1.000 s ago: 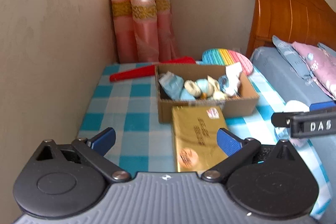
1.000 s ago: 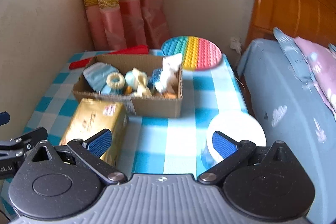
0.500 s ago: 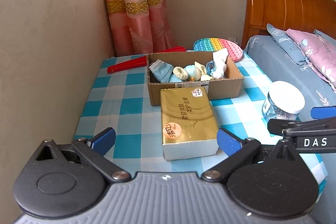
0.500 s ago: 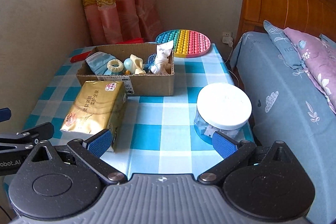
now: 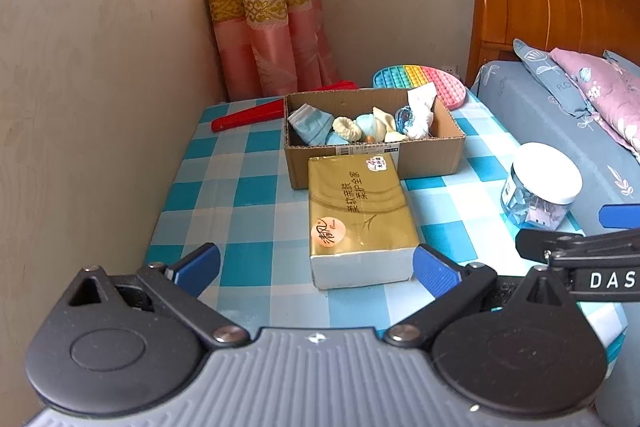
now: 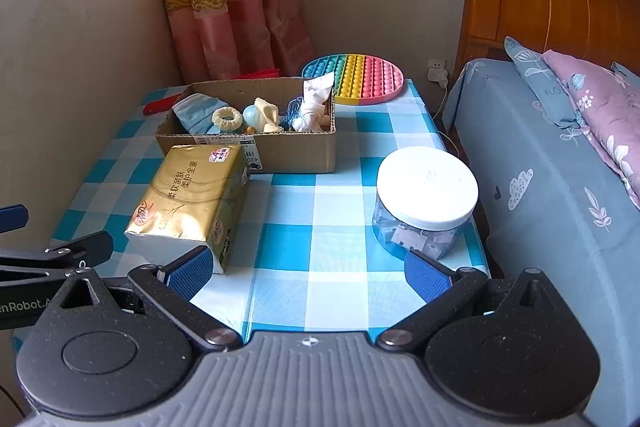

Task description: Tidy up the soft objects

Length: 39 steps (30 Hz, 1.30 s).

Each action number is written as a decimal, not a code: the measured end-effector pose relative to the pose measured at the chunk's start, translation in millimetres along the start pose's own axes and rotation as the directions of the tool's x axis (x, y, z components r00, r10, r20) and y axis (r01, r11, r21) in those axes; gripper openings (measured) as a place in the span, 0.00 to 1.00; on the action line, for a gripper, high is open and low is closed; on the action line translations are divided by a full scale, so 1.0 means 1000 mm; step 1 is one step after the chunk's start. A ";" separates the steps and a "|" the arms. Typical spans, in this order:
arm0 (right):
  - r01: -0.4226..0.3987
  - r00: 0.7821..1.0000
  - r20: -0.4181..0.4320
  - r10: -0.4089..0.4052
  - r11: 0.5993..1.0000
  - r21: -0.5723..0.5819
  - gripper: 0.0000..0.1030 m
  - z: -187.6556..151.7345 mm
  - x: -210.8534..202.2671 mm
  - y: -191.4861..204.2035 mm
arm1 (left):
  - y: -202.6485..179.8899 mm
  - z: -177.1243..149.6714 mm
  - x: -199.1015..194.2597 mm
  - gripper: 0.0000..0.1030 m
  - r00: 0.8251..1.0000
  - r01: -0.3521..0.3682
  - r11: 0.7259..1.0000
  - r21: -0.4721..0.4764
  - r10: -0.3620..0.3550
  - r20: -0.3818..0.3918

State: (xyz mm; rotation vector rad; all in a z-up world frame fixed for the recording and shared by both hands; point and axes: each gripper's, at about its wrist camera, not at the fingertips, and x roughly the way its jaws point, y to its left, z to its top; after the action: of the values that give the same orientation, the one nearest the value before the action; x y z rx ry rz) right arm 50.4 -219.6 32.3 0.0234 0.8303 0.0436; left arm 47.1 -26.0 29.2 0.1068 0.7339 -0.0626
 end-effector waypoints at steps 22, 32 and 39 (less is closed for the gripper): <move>-0.004 1.000 0.011 0.004 1.000 -0.004 1.00 -0.002 -0.005 0.002 | 0.000 0.000 0.002 0.99 1.000 0.003 1.000 -0.004 -0.003 -0.002; -0.006 1.000 0.014 0.006 1.000 -0.006 1.00 -0.001 -0.006 0.003 | 0.000 0.000 0.002 0.99 1.000 0.003 1.000 -0.004 -0.003 -0.002; -0.006 1.000 0.021 0.006 1.000 -0.009 1.00 -0.001 -0.008 0.005 | 0.001 0.000 0.002 0.99 1.000 0.003 1.000 -0.005 -0.003 0.000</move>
State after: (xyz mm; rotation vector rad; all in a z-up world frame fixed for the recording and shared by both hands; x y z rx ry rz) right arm 44.0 -215.2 37.7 0.0175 0.8090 0.0528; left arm 48.7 -25.4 27.7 0.1006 0.7343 -0.0639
